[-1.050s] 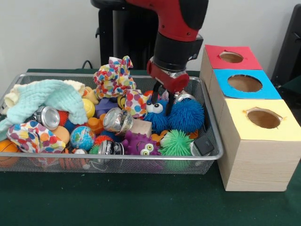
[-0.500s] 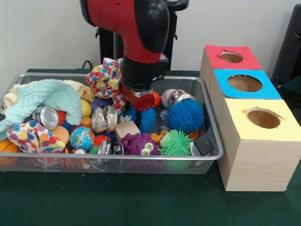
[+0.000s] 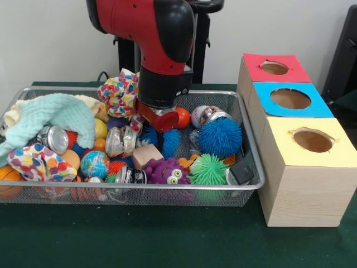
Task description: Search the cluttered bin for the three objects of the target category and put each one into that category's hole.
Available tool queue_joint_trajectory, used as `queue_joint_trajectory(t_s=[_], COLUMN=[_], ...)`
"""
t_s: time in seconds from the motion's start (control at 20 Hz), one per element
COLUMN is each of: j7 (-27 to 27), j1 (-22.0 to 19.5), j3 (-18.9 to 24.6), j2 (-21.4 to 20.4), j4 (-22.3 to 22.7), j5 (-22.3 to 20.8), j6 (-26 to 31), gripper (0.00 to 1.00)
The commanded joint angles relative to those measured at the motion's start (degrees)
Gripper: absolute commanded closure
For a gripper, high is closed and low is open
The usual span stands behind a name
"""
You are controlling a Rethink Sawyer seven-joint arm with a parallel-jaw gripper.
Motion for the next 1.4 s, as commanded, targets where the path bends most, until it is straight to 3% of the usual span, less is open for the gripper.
queue_joint_trajectory(t_s=[0.05, 0.25, 0.5, 0.9, 1.15, 1.4], j7=[-4.4, -2.1, 2.7, 1.0, 0.9, 1.3], j1=[-6.3, -5.6, -0.6, -1.2, -0.4, 0.1], j3=[0.7, 0.9, -0.1, 1.2, 0.9, 1.0], j2=[6.5, 4.1, -1.3, -1.9, -6.4, -8.3], j4=[-6.0, -4.4, -0.2, -2.9, -1.0, -0.8], j5=[-6.4, -7.5, -5.2, -5.4, -5.3, -5.1], j6=[4.6, 6.1, 9.1, 11.9, 15.6, 17.8], gripper=[0.00, 0.00, 0.00, 0.00, 0.00, 0.00])
